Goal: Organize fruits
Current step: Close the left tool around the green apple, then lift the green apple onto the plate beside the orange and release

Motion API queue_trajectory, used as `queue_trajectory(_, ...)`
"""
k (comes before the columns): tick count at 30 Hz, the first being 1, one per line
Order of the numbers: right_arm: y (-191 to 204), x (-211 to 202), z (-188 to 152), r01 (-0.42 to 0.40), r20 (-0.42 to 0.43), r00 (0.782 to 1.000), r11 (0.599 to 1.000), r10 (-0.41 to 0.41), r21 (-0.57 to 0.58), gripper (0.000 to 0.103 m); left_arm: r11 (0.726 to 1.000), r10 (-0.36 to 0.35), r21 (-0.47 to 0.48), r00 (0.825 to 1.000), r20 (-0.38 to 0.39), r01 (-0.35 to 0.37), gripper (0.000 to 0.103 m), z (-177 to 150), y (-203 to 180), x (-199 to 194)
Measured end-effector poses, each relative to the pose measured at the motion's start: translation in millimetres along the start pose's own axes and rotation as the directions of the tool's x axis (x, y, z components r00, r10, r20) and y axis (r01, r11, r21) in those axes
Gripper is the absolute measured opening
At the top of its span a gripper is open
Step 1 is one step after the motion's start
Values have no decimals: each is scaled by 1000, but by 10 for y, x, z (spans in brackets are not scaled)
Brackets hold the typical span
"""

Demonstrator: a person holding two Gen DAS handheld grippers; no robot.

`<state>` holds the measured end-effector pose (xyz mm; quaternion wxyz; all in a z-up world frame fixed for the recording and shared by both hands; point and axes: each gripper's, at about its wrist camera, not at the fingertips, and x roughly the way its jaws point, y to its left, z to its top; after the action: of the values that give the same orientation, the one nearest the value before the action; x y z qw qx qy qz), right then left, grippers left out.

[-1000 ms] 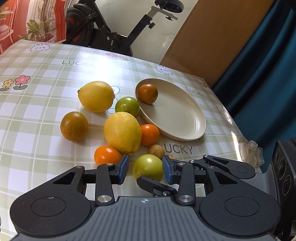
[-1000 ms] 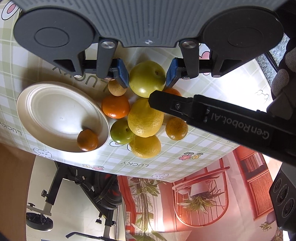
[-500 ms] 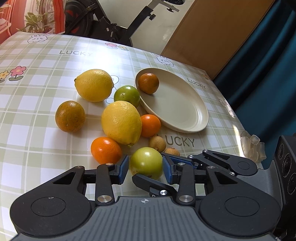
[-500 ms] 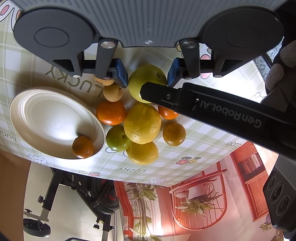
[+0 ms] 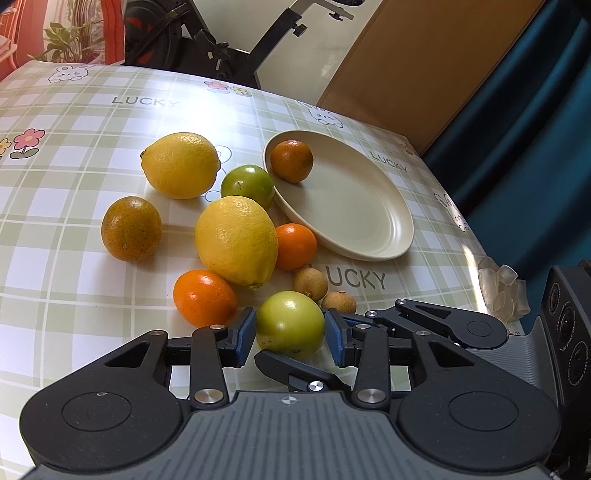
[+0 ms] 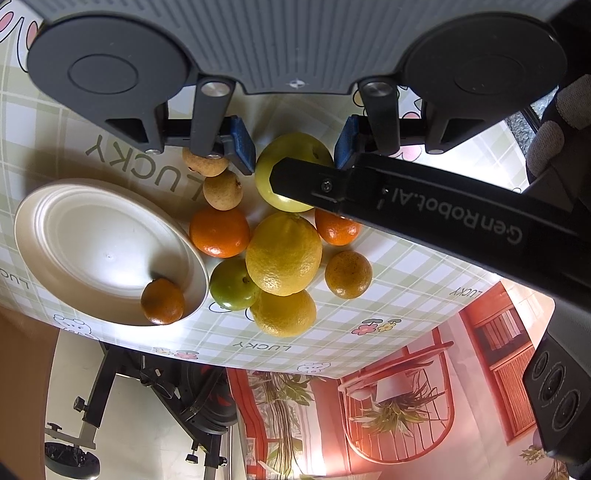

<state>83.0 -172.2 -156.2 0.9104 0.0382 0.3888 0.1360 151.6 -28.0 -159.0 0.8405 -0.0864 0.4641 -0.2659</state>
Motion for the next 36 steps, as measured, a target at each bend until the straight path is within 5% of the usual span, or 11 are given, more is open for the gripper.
queue_trajectory(22, -7, 12, -3, -1, -11, 1000, 1000, 1, 4, 49, 1000, 9, 25, 1000, 4, -9, 44, -14, -42, -17)
queue_trajectory(36, -18, -130, 42, 11, 71, 997, 1000, -13, 17, 49, 992, 20, 123, 997, 70, -29, 44, 66, -239, -160)
